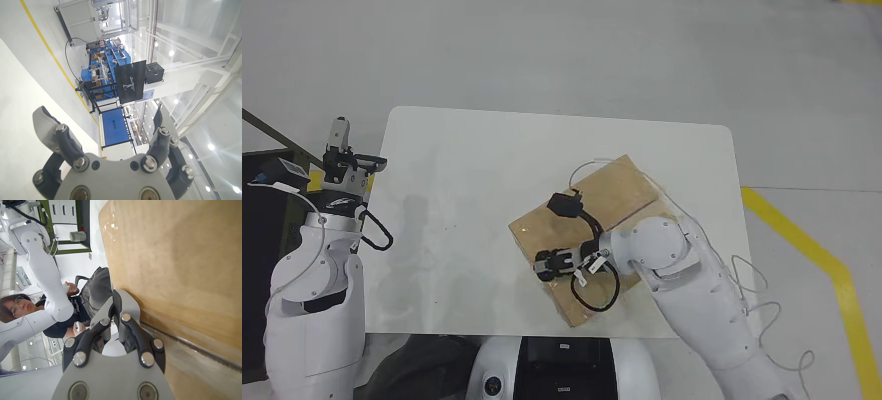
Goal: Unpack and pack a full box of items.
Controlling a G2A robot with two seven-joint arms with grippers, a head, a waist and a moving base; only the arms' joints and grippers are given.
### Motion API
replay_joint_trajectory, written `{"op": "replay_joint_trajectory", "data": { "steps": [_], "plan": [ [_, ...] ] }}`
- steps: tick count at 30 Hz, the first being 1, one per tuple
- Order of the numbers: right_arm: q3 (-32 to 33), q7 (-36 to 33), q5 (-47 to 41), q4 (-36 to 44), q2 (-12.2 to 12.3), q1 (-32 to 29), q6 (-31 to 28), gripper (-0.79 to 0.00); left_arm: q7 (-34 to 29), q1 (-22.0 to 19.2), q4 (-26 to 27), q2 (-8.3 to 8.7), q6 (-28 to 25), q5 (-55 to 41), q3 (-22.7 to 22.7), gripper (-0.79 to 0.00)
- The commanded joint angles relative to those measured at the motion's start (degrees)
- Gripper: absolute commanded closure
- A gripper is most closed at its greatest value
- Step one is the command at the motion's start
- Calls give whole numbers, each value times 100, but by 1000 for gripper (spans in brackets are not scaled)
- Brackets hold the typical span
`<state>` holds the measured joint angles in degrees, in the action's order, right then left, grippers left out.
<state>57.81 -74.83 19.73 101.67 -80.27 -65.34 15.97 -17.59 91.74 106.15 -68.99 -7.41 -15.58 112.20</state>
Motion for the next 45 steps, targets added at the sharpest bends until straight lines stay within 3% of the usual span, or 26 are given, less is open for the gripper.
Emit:
{"op": "replay_joint_trajectory", "data": {
  "steps": [1,12,36,41,45],
  "plan": [
    [115,31,-23,94,39,-99,6,0,0,0,0,0,0,0,0,-785],
    [932,202,-9,656,289,-763,233,0,0,0,0,0,0,0,0,-785],
    [2331,1268,-960,615,577,-1384,386,0,0,0,0,0,0,0,0,-785],
    [2207,1351,-776,1273,628,-1662,352,0,0,0,0,0,0,0,0,-785],
    [1800,1267,-428,1506,651,-1539,520,0,0,0,0,0,0,0,0,-785]
  ]
}}
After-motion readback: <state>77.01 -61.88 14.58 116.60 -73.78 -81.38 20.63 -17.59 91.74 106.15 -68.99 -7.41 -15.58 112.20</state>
